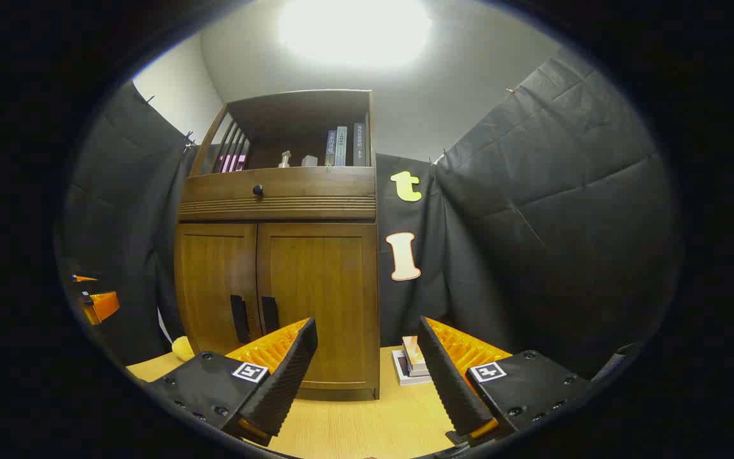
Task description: Open the right door of the double-door shoe cabinet with the right hand, and open the left door with the left hand.
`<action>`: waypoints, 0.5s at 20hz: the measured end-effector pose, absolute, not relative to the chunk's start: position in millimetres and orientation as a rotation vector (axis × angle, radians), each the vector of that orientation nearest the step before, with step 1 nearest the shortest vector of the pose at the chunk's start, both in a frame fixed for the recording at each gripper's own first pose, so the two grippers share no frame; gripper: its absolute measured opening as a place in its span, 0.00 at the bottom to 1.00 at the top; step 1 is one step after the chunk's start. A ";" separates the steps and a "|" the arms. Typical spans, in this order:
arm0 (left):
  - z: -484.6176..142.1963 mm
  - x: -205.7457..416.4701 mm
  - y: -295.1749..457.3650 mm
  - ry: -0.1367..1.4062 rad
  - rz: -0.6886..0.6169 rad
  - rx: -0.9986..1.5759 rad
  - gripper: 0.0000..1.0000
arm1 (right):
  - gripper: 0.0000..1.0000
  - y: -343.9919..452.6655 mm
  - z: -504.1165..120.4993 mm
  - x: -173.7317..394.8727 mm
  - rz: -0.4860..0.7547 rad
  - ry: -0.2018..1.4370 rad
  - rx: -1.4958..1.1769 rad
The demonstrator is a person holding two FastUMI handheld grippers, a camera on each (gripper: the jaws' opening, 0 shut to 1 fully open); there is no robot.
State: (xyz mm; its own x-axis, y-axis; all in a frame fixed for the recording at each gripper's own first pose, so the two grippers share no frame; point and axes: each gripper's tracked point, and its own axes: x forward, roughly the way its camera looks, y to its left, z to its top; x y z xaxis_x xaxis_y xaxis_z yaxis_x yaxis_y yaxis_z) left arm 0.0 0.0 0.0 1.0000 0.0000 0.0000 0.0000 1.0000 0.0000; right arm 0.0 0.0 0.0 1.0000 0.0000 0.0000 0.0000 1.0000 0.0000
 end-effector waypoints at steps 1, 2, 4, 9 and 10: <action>0.9 0.0 0.0 -0.005 -0.001 0.003 0.93 | 0.99 -0.3 -0.7 -0.1 0.004 -0.003 -0.001; 2.2 -0.1 -0.2 -0.008 -0.002 0.005 0.93 | 0.96 -0.1 -0.4 -0.4 0.006 -0.006 -0.002; 4.3 -0.5 0.1 -0.012 -0.010 0.008 0.93 | 0.99 0.4 -0.6 1.0 0.013 -0.007 -0.004; 8.2 1.3 -0.6 -0.017 -0.024 0.018 0.93 | 0.99 7.6 -0.3 12.5 0.030 -0.002 -0.001; 8.7 2.0 -0.3 -0.018 -0.026 0.017 0.93 | 0.99 9.1 0.3 13.7 0.032 -0.002 -0.001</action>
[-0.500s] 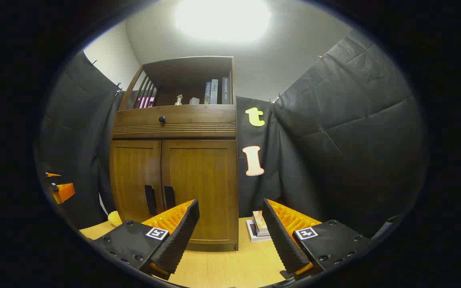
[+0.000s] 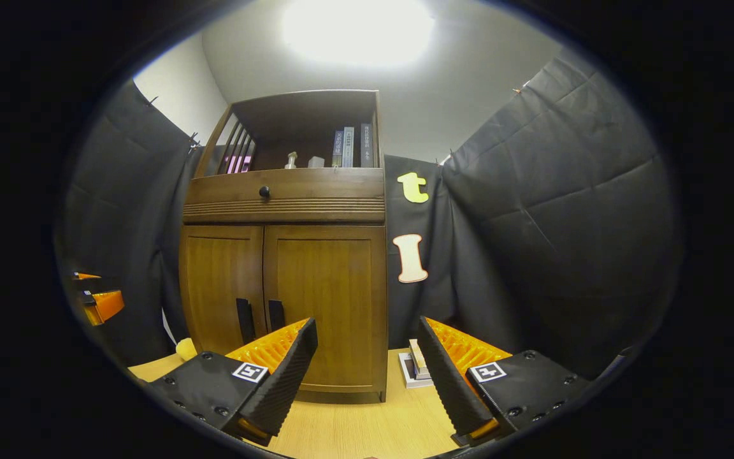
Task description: Open the right door of the double-door shoe cabinet with the right hand, and open the left door with the left hand.
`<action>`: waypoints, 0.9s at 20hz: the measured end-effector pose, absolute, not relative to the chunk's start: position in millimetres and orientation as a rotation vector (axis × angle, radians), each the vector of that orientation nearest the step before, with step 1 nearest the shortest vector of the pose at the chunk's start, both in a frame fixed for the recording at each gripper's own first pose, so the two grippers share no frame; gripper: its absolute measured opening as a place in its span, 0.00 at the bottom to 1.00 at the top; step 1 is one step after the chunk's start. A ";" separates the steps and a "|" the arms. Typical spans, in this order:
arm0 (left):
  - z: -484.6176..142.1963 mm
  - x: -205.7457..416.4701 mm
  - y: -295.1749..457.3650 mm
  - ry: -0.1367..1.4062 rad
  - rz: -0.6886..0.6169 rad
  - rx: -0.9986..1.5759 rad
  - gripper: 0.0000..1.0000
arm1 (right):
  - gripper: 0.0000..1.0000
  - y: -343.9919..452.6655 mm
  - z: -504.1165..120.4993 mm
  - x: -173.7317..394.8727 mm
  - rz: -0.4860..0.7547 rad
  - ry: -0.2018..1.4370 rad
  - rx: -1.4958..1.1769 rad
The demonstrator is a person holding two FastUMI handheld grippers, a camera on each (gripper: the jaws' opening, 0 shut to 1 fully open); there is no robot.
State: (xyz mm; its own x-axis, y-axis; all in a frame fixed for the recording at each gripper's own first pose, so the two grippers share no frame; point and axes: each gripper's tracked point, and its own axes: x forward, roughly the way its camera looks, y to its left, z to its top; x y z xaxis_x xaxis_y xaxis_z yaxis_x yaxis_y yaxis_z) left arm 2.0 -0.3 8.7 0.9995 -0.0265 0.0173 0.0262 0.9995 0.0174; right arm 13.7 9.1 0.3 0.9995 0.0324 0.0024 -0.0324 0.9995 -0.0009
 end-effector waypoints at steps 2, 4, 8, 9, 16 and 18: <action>9.2 2.9 -0.4 -0.019 -0.030 0.018 0.93 | 0.96 9.8 0.7 14.5 0.035 -0.004 -0.002; 7.8 3.3 -1.2 -0.019 -0.035 0.017 0.93 | 0.99 11.5 0.2 14.2 0.040 -0.009 -0.001; 9.4 3.4 -1.0 -0.028 -0.040 0.019 0.93 | 0.96 19.9 -6.4 20.1 0.056 0.011 0.001; 10.2 3.0 -1.4 -0.030 -0.040 0.022 0.93 | 0.97 23.7 -7.1 22.7 0.064 0.016 0.004; 10.3 3.8 0.4 -0.026 -0.014 0.013 0.93 | 0.99 52.6 -2.9 49.4 0.126 0.010 0.053; 9.4 3.8 1.4 -0.028 0.000 0.013 0.93 | 0.96 61.6 -1.1 60.0 0.145 0.008 0.065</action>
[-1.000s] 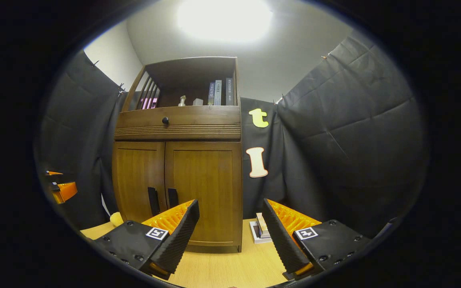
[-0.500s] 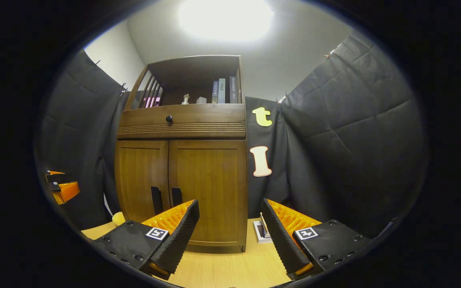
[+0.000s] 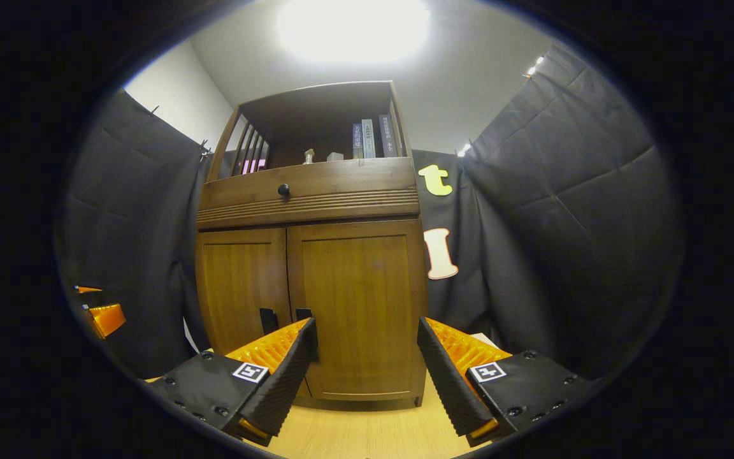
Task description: Open the right door of the double-door shoe cabinet with the right hand, and open the left door with the left hand.
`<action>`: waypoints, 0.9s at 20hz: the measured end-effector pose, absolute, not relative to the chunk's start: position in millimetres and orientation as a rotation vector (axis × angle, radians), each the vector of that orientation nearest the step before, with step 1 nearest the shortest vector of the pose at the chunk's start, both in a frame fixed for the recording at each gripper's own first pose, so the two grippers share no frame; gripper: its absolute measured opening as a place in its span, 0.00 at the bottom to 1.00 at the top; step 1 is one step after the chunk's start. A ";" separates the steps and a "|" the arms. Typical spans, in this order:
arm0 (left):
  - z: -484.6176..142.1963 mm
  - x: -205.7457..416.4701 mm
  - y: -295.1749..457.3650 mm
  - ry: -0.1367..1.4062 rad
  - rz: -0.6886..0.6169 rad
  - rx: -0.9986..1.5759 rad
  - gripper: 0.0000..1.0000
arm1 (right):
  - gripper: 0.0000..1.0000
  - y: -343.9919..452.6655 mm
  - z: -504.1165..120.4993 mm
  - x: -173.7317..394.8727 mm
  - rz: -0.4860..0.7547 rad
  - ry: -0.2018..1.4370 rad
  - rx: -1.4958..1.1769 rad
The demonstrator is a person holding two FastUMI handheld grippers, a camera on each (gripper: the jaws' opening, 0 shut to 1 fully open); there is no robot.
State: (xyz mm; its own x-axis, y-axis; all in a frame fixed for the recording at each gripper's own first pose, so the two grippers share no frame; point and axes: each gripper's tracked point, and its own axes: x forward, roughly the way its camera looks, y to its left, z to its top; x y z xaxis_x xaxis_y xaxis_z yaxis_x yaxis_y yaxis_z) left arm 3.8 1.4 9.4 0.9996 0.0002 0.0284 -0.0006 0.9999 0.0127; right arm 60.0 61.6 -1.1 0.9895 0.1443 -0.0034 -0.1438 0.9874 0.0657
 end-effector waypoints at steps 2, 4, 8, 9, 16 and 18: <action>8.0 3.8 1.8 -0.026 0.016 0.018 0.93 | 0.94 71.1 -0.2 69.9 0.158 0.008 0.064; 6.2 3.2 2.5 -0.026 0.034 0.022 0.93 | 0.98 81.0 -3.4 79.1 0.177 0.014 0.068; 0.1 3.6 3.3 -0.023 0.070 0.034 0.93 | 0.98 102.7 -10.3 100.4 0.207 0.024 0.064; -3.4 4.5 2.9 -0.021 0.080 0.036 0.93 | 0.94 109.4 -12.3 106.0 0.220 0.028 0.065; 4.6 -3.5 7.7 -0.006 0.141 0.043 0.93 | 0.98 140.1 -35.2 143.5 0.257 0.065 0.057; 8.8 -7.3 8.4 -0.003 0.158 0.048 0.93 | 0.98 146.4 -44.8 151.5 0.262 0.080 0.057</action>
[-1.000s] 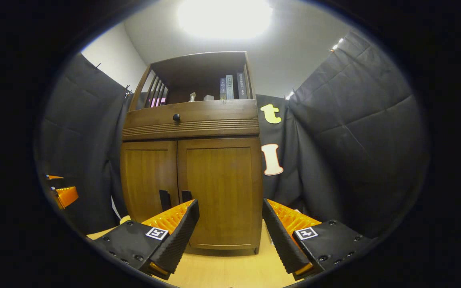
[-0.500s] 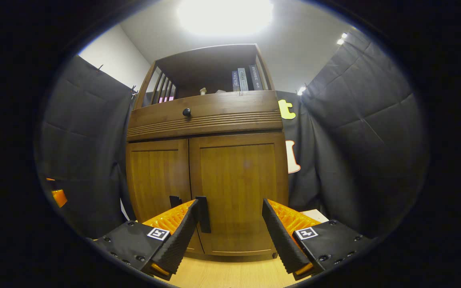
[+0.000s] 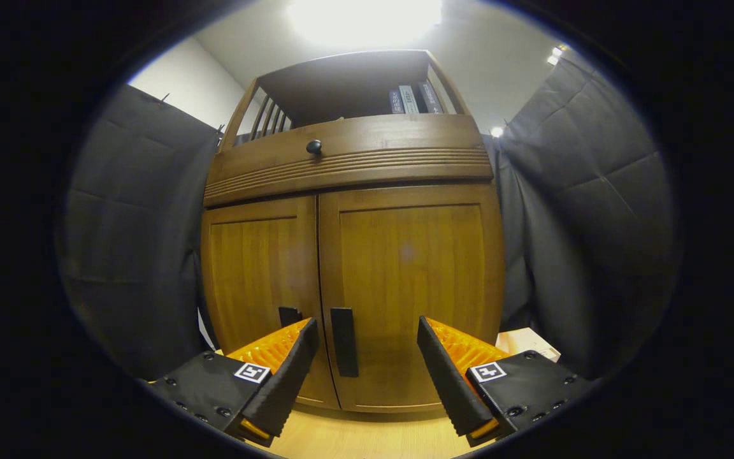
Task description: Open the right door of the double-door shoe cabinet with the right hand, and open the left door with the left hand.
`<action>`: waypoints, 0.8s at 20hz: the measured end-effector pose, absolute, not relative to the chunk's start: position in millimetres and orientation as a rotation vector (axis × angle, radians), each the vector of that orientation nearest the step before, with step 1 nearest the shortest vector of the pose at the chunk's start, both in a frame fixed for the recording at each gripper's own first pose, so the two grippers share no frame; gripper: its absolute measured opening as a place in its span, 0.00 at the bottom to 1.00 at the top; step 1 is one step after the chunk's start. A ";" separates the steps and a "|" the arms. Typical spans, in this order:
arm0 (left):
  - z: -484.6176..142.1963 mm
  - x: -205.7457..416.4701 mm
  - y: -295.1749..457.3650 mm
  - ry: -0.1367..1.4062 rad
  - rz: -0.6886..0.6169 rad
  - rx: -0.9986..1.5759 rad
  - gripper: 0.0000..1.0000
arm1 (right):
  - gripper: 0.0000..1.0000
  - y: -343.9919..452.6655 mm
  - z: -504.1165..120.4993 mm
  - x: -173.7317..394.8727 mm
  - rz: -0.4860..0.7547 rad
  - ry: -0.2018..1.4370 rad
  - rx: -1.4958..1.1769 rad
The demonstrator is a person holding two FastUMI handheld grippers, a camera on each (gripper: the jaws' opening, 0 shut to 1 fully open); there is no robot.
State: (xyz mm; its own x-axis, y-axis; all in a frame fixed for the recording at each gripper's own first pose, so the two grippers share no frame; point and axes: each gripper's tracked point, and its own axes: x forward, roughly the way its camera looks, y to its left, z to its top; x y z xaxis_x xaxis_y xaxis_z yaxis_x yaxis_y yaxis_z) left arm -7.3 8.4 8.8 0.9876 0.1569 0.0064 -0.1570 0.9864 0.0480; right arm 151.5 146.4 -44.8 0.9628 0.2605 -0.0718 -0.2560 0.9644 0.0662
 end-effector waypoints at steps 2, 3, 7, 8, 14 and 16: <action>12.0 -10.3 9.2 -0.003 0.174 0.053 0.93 | 0.98 153.6 -53.6 160.7 0.264 0.092 0.059; 12.6 -11.6 10.3 -0.002 0.182 0.056 0.93 | 0.98 157.3 -56.2 165.4 0.264 0.095 0.061; 13.3 -17.2 11.3 0.004 0.211 0.061 0.93 | 0.98 167.6 -66.0 184.1 0.261 0.108 0.076; 13.3 -17.7 11.2 0.006 0.216 0.061 0.93 | 0.98 169.6 -68.8 190.1 0.261 0.112 0.074; 19.7 -24.8 11.6 0.009 0.246 0.073 0.93 | 0.92 191.1 -94.7 212.6 0.291 0.145 0.037; 21.7 -26.3 11.1 0.012 0.255 0.071 0.93 | 0.92 198.4 -108.1 222.8 0.305 0.172 0.020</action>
